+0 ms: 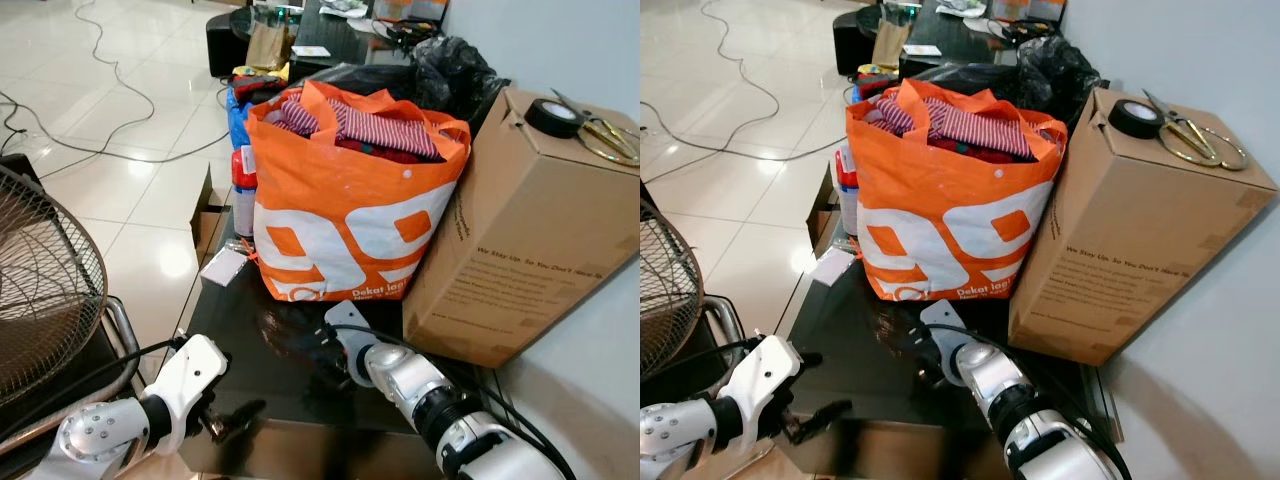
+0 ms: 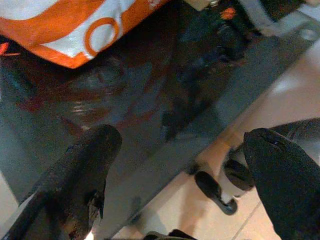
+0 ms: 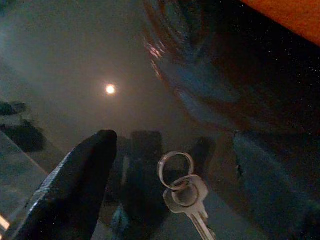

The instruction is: Hang keys on a hook

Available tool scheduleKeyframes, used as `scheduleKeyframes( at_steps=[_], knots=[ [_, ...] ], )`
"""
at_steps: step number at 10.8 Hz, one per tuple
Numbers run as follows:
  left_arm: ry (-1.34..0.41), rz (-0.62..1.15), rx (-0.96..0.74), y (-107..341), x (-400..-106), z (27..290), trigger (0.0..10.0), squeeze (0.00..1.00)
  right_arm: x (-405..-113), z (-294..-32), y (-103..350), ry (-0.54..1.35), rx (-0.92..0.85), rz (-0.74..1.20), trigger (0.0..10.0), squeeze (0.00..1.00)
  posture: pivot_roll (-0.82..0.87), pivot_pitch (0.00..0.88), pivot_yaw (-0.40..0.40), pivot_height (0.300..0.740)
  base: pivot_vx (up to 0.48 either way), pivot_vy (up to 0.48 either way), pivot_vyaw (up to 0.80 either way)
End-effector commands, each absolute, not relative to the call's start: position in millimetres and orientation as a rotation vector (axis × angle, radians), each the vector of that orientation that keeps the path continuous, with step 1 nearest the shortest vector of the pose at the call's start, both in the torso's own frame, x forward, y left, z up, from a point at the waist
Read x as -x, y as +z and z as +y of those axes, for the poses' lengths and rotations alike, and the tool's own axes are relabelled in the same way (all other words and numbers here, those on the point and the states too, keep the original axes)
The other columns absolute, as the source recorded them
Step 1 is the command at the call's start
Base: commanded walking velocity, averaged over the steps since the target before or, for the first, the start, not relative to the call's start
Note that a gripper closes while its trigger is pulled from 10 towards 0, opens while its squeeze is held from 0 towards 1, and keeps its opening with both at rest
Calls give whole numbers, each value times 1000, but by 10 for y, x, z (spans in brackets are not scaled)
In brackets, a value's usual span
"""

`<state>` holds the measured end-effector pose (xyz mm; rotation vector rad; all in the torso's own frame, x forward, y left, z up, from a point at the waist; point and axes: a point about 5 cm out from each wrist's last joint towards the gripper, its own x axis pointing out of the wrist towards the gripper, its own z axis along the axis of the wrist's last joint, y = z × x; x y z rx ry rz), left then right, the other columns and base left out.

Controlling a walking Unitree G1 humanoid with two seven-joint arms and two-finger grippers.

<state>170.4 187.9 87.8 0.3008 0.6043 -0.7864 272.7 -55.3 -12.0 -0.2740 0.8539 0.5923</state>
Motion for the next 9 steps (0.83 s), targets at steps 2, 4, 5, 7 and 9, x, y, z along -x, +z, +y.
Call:
scheduleKeyframes(
  at_steps=[2, 4, 5, 7, 9],
  knots=[
    [-814, 592, -292, 929, -1713, 1829, 10000, 0, -2722, -614, -167, 564, 311, 884, 0, 0, 19, 0, -109, 740, 0, 0, 0],
    [-820, 594, -290, 943, -1727, 1821, 10000, 0, -2699, -632, -198, 564, 337, 913, 0, 0, 14, 0, -108, 740, 0, 0, 0],
    [-823, 596, -289, 945, -1726, 1816, 10000, 0, -2683, -633, -215, 572, 348, 923, 0, 0, 14, 0, -108, 740, 0, 0, 0],
    [-824, 598, -286, 943, -1726, 1810, 10000, 0, -2668, -644, -236, 564, 347, 935, 0, 0, 17, 0, -110, 740, 0, 0, 0],
    [-818, 601, -286, 919, -1722, 1822, 10000, 0, -2658, -666, -256, 558, 352, 939, 0, 0, 21, 0, -114, 740, 0, 0, 0]
  ],
)
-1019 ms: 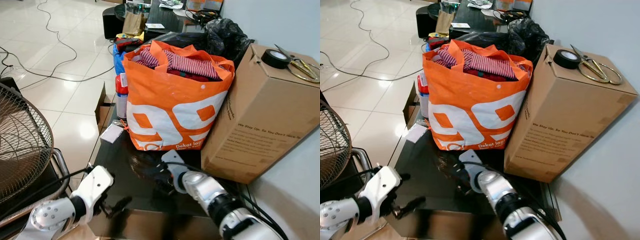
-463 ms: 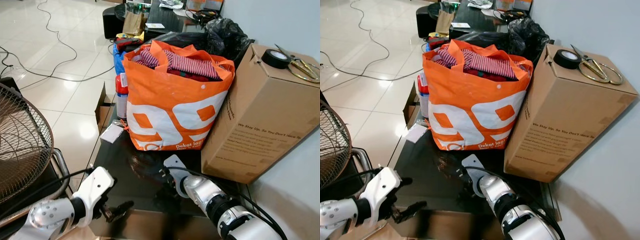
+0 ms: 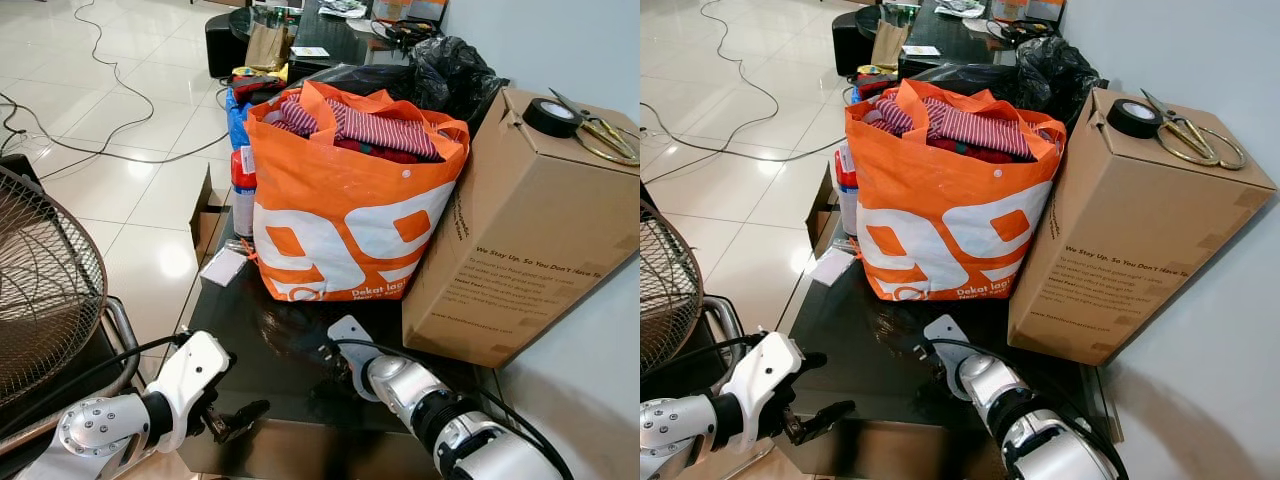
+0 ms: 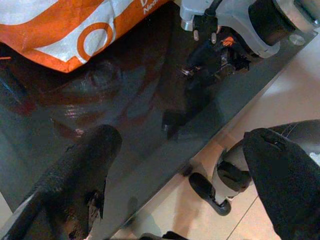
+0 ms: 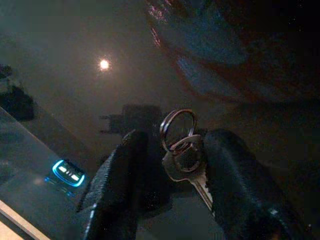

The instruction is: Hang keys on a hook

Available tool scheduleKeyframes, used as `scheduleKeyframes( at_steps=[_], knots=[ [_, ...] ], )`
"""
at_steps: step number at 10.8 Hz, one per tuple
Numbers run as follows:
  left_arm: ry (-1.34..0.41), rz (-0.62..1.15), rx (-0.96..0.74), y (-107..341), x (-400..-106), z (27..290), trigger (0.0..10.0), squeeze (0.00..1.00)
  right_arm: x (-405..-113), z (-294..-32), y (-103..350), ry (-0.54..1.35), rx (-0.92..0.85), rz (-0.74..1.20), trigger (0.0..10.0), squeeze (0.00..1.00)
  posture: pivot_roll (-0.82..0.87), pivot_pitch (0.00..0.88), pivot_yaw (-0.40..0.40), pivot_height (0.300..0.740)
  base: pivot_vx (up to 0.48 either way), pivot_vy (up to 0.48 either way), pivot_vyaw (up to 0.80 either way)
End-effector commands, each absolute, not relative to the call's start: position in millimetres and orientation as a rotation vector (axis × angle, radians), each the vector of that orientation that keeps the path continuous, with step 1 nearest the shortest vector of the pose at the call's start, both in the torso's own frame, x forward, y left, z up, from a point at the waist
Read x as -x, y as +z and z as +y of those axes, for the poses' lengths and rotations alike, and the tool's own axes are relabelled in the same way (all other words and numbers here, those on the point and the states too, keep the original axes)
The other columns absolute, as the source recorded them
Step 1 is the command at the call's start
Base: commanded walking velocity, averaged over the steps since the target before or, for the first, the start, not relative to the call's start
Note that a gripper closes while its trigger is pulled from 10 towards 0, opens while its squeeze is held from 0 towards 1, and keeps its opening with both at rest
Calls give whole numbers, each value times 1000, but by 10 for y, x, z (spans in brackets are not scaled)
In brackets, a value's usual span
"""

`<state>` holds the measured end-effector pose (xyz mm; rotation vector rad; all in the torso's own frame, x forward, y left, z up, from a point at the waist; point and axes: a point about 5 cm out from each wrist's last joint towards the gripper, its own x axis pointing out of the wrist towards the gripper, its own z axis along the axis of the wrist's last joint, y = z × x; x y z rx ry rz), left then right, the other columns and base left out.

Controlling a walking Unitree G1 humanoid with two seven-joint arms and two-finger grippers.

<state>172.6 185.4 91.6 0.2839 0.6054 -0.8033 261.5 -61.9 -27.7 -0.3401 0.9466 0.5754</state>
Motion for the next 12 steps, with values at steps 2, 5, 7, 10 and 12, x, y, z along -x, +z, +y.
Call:
scheduleKeyframes(
  at_steps=[2, 5, 7, 10, 12],
  knots=[
    [-814, 603, -285, 902, -1714, 1842, 10000, 0, -2656, -664, -260, 555, 346, 935, 0, 0, 23, 0, -115, 740, 0, 0, 0],
    [-814, 596, -285, 896, -1730, 1835, 10000, 0, -2661, -673, -262, 555, 346, 933, 0, 0, 26, 0, -117, 740, 0, 0, 0],
    [-814, 588, -286, 903, -1753, 1816, 10000, 0, -2671, -686, -259, 553, 350, 930, 0, 0, 24, 0, -115, 740, 0, 0, 0],
    [-807, 565, -286, 905, -1799, 1782, 10000, 0, -2812, -695, -133, 549, 323, 869, 0, 0, 23, 0, -116, 740, 0, 0, 0],
    [-772, 508, -280, 936, -1935, 1742, 10000, 0, -2970, -756, 61, 567, 259, 763, 0, 0, 35, 0, -121, 740, 0, 0, 0]
  ],
)
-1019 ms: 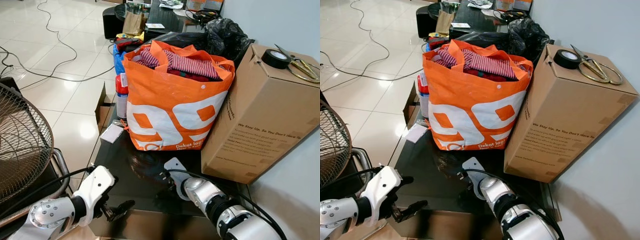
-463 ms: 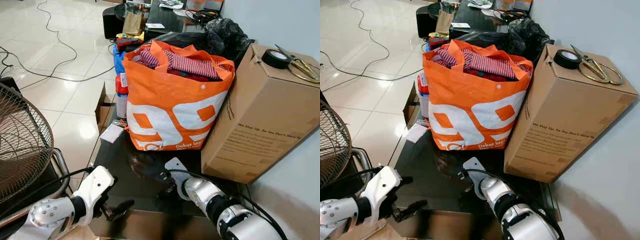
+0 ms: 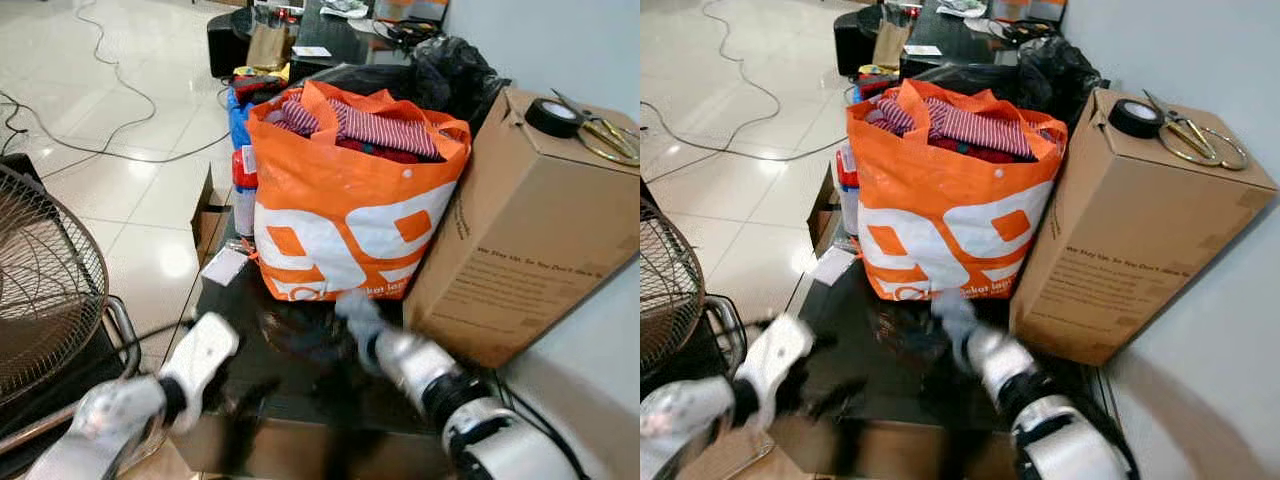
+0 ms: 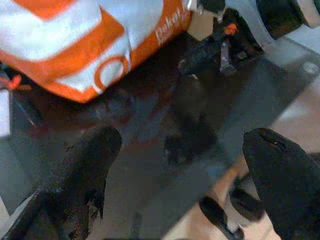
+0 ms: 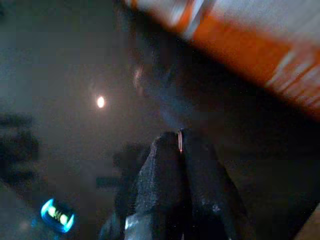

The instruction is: Hang keys on a hook

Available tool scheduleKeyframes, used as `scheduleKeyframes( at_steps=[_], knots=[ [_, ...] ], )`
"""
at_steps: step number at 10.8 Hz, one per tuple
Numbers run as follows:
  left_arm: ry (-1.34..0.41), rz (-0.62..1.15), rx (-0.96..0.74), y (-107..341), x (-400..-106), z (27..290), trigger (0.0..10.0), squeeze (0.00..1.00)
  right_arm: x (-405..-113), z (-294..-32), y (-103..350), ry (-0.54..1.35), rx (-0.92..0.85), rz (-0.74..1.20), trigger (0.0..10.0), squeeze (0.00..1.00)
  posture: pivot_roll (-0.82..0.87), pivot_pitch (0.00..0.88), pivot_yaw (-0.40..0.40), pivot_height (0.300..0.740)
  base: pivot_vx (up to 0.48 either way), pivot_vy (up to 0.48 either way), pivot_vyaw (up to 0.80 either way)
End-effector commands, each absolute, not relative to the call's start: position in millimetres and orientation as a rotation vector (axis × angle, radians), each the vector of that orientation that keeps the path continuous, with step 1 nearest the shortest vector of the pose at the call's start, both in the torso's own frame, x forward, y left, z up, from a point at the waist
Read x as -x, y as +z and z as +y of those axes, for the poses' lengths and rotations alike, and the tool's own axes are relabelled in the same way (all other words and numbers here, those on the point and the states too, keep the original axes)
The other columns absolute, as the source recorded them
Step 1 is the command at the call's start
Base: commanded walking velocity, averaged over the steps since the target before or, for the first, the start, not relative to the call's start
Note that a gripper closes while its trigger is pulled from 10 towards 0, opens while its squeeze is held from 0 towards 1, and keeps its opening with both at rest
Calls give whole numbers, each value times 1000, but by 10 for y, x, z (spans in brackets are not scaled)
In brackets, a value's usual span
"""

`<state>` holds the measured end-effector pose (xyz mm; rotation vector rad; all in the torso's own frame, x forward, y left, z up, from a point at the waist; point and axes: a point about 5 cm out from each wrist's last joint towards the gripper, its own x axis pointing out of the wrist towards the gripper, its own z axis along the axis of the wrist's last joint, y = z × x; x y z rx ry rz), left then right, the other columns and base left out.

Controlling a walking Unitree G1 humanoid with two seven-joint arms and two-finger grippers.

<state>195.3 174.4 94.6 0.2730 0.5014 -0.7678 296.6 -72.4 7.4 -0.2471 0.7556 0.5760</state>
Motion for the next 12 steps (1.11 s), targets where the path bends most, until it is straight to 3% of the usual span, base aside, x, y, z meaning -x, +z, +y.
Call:
scheduleKeyframes(
  at_steps=[1, 2, 3, 5, 6, 8, 12],
  knots=[
    [-754, 488, -280, 942, -2000, 1735, 10000, 0, -3009, -812, 131, 559, 195, 739, 0, 0, 37, 0, -119, 740, 0, 0, 0],
    [-751, 483, -279, 935, -2029, 1727, 10000, 0, -3028, -853, 143, 542, 214, 727, 0, 0, 43, 0, -114, 740, 0, 0, 0],
    [-736, 457, -286, 957, -2083, 1722, 10000, 0, -3066, -879, 264, 515, 103, 667, 0, 0, 49, 0, -112, 740, 0, 0, 0],
    [-627, 339, -243, 1087, -2253, 1700, 10000, 0, -3040, -988, 688, 515, -227, 468, 0, 0, 59, 0, -109, 740, 0, 0, 0],
    [-564, 262, -168, 1187, -2343, 1649, 10000, 0, -2953, -1102, 1028, 537, -475, 332, 0, 0, 74, 0, -115, 740, 0, 0, 0],
    [-556, 230, -121, 1210, -2384, 1571, 10000, 0, -2832, -1173, 1284, 576, -734, 251, 0, 0, 83, 0, -116, 740, 0, 0, 0],
    [-575, 212, -130, 1240, -2506, 1551, 10000, 0, -2773, -1211, 1453, 586, -814, 233, 0, 0, 67, 0, -87, 740, 0, 0, 0]
  ],
)
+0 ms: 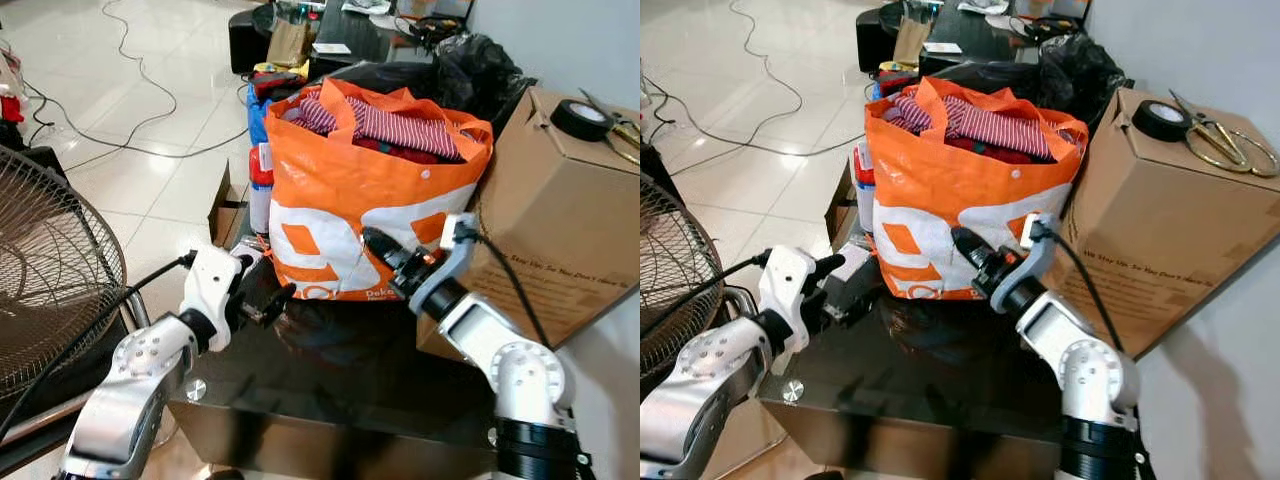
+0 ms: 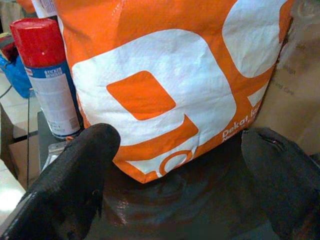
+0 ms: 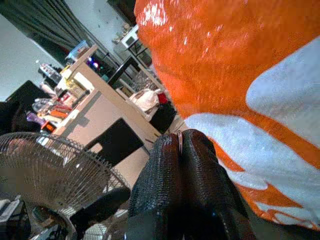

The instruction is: Hang keys on a hook

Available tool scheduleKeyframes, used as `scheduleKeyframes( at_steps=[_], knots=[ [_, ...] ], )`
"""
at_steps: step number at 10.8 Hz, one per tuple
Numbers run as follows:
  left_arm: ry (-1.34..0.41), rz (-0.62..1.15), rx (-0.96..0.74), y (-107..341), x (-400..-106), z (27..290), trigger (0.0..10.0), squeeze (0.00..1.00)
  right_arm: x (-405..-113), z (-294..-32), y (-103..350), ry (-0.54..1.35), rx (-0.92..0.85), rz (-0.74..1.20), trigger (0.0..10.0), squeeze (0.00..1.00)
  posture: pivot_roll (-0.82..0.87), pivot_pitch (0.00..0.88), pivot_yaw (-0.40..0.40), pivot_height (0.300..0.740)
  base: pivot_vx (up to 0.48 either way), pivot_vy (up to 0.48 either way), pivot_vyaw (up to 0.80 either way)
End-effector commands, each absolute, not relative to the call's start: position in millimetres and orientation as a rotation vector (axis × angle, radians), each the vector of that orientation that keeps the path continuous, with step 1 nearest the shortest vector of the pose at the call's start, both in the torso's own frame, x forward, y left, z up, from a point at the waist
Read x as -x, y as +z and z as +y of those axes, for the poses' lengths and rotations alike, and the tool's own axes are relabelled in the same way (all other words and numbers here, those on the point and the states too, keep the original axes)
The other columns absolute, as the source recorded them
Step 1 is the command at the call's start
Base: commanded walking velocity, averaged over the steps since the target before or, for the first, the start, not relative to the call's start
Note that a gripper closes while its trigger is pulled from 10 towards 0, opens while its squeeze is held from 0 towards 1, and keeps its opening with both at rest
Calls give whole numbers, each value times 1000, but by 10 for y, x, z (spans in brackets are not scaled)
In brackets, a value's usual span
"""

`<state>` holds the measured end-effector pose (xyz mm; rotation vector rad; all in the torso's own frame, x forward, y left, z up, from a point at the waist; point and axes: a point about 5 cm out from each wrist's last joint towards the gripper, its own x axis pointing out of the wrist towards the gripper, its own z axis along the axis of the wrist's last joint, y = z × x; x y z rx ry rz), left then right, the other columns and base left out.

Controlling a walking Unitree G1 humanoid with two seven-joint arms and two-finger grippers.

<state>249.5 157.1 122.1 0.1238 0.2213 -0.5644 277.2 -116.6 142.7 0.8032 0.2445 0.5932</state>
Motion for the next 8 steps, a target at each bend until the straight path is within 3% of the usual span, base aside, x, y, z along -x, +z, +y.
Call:
scheduleKeyframes(
  at_steps=[1, 5, 8],
  knots=[
    [-575, 205, -138, 1244, -2520, 1560, 10000, 0, -2775, -1244, 1483, 563, -793, 215, 0, 0, 62, 0, -82, 740, 0, 0, 0],
    [-520, 160, -184, 1287, -2640, 1541, 10000, 0, -2745, -1371, 1535, 347, -458, 106, 0, 0, 53, 0, -62, 740, 0, 0, 0],
    [-615, 160, -266, 1287, -2673, 1529, 10000, 0, -2774, -1180, 1557, 456, -447, 120, 0, 0, 54, 0, -53, 740, 0, 0, 0]
  ],
)
